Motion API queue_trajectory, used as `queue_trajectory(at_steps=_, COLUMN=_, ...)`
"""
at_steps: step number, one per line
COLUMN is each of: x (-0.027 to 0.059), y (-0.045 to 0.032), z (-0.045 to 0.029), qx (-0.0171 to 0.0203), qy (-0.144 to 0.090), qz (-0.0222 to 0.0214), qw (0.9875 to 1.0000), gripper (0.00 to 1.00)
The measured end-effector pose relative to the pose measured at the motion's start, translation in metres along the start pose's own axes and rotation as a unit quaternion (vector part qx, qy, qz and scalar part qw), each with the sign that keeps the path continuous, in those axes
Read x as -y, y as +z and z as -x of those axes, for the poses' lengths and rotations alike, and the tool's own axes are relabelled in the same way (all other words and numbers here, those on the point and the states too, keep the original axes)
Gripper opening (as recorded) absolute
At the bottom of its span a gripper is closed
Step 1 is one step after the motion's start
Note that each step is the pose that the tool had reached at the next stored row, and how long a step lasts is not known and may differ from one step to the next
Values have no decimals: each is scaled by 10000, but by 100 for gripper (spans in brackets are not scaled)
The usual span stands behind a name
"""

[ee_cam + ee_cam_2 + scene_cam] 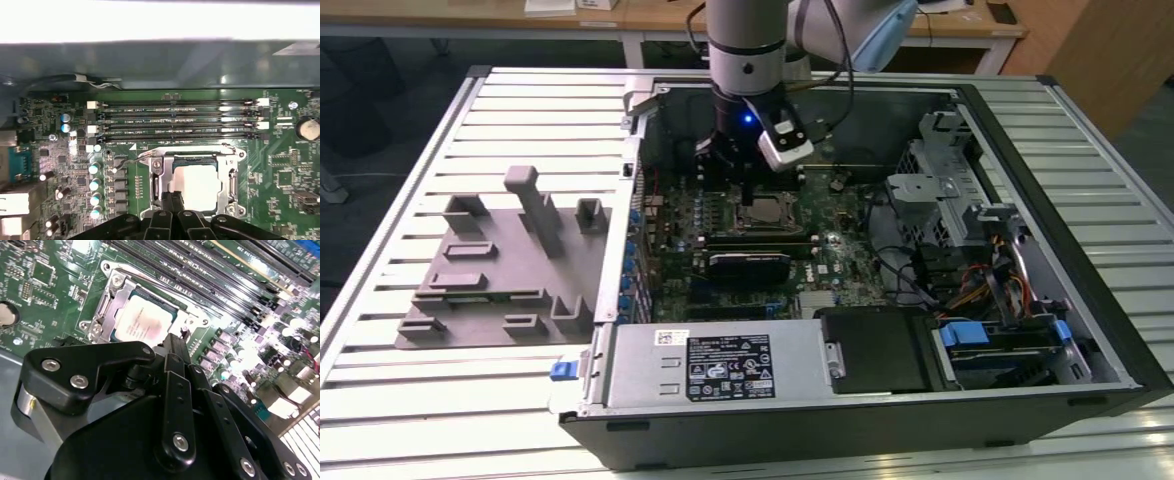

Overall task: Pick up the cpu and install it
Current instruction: 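Close the cpu cover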

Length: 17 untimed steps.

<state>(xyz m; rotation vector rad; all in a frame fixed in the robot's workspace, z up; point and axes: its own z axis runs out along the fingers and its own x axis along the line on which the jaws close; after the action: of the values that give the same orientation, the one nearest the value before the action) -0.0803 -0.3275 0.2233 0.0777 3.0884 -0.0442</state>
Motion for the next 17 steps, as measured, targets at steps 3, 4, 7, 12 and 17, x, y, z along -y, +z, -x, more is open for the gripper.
queue_trajectory(at_steps=3, x=1, y=-41, z=2, qx=0, qy=0, qz=0, qw=10000, gripper=11)
queue_trajectory(at_steps=4, x=1, y=-41, z=2, qx=1, qy=0, qz=1, qw=10000, gripper=11)
queue_trajectory(at_steps=7, x=1, y=-41, z=2, qx=1, qy=0, qz=1, qw=10000, gripper=11)
queue_trajectory(at_steps=12, x=-4, y=-37, z=101, qx=0, qy=0, qz=0, qw=10000, gripper=11)
queue_trajectory(at_steps=17, x=-12, y=-29, z=259, qx=-3, qy=0, qz=0, qw=10000, gripper=11)
